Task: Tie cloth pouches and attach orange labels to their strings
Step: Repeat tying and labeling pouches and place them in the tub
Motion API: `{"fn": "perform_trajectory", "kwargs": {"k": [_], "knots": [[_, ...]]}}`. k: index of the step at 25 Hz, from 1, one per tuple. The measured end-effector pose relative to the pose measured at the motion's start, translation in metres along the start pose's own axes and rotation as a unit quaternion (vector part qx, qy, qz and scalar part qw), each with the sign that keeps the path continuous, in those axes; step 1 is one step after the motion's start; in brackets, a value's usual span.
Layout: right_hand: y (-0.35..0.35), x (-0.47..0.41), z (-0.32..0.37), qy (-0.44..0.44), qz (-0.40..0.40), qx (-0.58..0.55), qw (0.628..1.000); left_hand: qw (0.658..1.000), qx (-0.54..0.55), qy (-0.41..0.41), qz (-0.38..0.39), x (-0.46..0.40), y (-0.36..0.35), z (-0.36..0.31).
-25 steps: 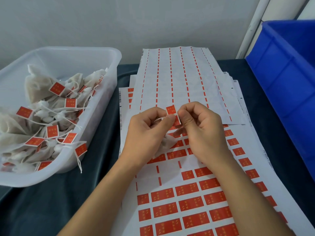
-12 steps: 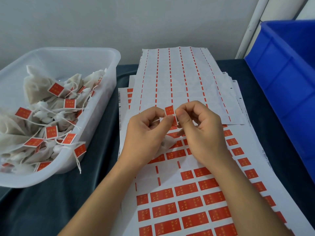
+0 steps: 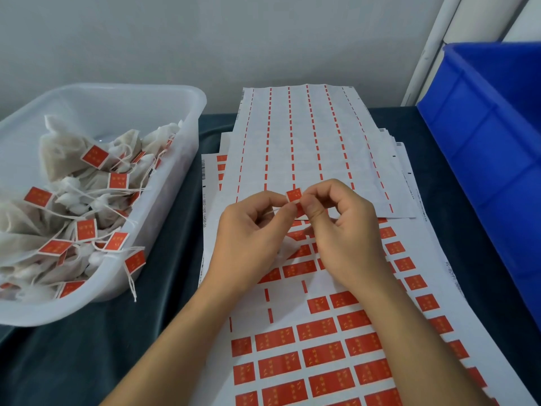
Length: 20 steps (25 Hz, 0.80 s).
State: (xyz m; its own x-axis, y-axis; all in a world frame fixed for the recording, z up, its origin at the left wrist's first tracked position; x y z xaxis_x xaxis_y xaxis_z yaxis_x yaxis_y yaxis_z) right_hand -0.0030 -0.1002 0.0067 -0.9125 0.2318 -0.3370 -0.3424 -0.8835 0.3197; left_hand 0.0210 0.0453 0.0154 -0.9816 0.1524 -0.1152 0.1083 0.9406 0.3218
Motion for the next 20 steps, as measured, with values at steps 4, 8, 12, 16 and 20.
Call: {"fn": "perform_trajectory", "kwargs": {"k": [4, 8, 12, 16, 20], "knots": [[0.0, 0.0, -0.001, -0.018, -0.031, 0.009, 0.999, 1.0, -0.013, 0.005, -0.019, 0.004, -0.004, 0.0], [0.001, -0.001, -0.003, -0.035, -0.045, 0.022, 0.998, 0.998, -0.008, -0.036, -0.042, 0.007, -0.001, -0.002], [0.002, -0.001, -0.002, -0.052, -0.045, -0.011, 0.998, 0.99, -0.045, -0.124, -0.043, 0.012, -0.002, -0.007], [0.004, -0.001, 0.001, -0.047, -0.031, -0.035, 0.998, 0.978, -0.089, -0.165, -0.094, 0.009, -0.001, -0.006], [0.005, 0.0, 0.002, -0.042, -0.026, -0.009, 0.999, 0.976, -0.092, -0.163, -0.114, 0.006, 0.0, -0.002]]}}
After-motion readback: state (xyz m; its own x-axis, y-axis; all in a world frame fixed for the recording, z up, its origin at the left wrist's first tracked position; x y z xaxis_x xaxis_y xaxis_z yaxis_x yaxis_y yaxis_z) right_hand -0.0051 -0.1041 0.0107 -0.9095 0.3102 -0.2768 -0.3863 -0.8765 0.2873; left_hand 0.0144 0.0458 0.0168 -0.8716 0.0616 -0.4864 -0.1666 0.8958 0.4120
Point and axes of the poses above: each hand's wrist, its own x-axis away from the middle knuckle, its own y-axis out of the back of the hand, z = x × y, the point moved 1 cm from there along -x, towards the middle knuckle, and after that the axes turned 2 degrees about y, right-handed, at the moved point
